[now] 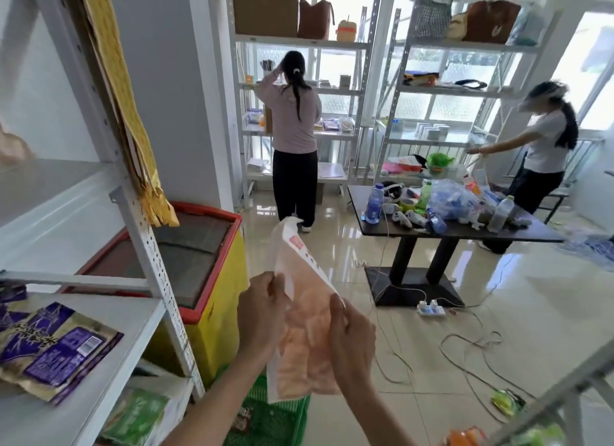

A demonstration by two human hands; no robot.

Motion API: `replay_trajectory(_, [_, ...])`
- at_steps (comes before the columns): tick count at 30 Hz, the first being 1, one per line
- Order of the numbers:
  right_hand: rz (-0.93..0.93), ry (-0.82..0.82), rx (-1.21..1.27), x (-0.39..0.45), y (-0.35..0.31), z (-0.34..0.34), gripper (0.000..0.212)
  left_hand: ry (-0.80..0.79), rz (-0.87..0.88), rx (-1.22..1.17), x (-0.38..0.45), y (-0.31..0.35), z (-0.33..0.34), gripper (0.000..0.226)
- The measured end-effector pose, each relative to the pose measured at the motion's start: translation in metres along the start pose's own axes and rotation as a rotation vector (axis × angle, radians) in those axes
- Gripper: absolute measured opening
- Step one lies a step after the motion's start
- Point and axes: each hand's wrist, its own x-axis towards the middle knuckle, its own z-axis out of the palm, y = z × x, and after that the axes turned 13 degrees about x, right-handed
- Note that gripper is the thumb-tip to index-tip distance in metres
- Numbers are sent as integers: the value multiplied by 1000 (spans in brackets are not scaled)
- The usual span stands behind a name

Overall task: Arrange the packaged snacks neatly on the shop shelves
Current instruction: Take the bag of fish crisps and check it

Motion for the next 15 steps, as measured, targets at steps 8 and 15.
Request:
replay_trajectory(8, [42, -248, -66, -29, 12, -12, 50, 22, -154, -54, 2, -22, -9, 45])
replay_trajectory(15, [295, -320, 236, -12, 37, -34, 90, -183, -254, -310, 24, -41, -47, 32])
